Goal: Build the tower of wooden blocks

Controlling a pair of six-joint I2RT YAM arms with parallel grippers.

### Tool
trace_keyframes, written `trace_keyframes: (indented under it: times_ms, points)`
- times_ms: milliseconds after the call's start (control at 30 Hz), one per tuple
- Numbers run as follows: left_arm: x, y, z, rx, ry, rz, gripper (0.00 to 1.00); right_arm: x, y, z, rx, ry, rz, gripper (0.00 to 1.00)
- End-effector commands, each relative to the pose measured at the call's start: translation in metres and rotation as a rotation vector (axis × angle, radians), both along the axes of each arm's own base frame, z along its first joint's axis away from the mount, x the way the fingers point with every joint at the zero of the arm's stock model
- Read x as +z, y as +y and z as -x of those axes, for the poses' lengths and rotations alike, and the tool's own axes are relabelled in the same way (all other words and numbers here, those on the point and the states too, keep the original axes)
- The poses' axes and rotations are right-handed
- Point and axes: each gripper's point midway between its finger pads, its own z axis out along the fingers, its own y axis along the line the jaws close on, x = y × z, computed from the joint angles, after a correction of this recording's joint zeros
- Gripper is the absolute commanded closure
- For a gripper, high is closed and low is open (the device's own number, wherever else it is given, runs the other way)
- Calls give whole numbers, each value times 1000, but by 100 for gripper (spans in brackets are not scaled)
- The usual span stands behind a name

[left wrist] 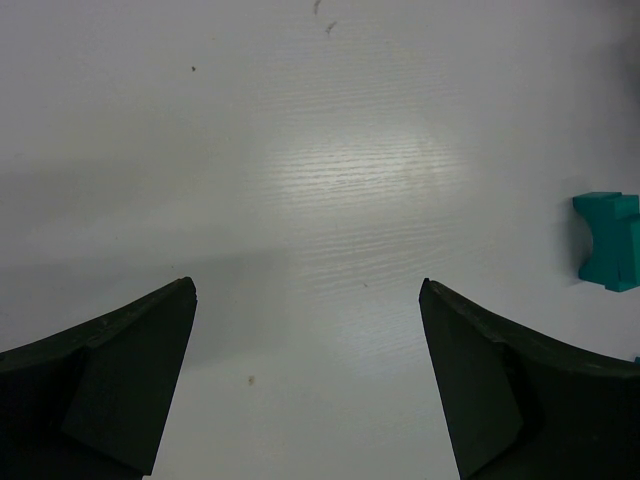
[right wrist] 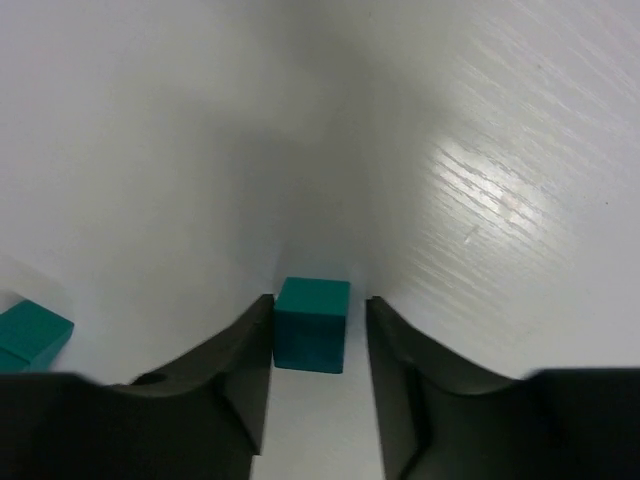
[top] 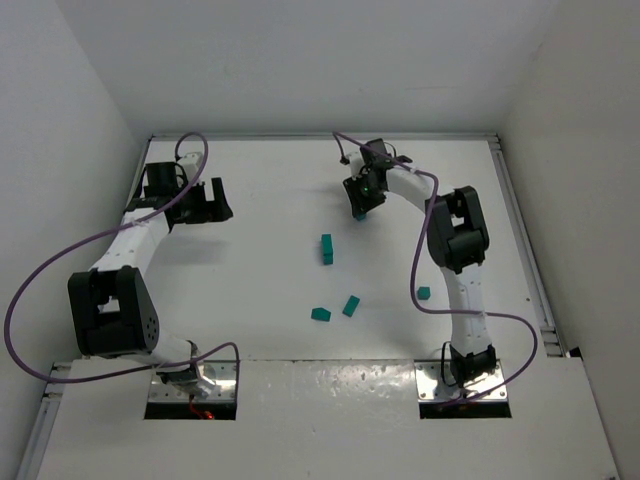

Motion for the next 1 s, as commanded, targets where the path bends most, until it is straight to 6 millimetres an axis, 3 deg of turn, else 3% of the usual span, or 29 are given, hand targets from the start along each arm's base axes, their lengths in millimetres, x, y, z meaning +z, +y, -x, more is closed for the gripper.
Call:
trace_keyframes:
  times_ms: [0, 167, 200, 267, 300, 367, 433, 533, 800, 967]
  points:
    - [10, -1, -10, -6, -35, -3, 0, 16, 8, -16, 4, -62, -13, 62]
    - [10, -1, -10, -6, -35, -3, 0, 22, 8, -7, -32, -48, -14, 82]
    - [9, 0, -8, 2, -35, -10, 0, 31, 5, -7, -55, -64, -4, 88]
    - [8, 6, -6, 37, -30, -28, 0, 32, 1, 1, -123, -40, 0, 88]
    - [17, 9, -8, 69, -57, -31, 0, 46, 1, 7, -141, -44, -4, 88]
    - [12, 15, -1, 111, -52, -65, 0, 55, -3, 18, -261, -35, 2, 95]
    - [20, 19, 4, 156, -79, -65, 0, 70, -16, 18, -376, -103, 84, 99]
    - [19, 19, 14, 193, -87, -66, 0, 99, -9, 29, -445, -158, 97, 99]
    - [7, 20, 38, 254, -72, -92, 0, 122, 22, 71, -506, -133, 35, 99]
    - [8, 19, 41, 252, -72, -90, 0, 124, 39, 100, -450, -92, 9, 99]
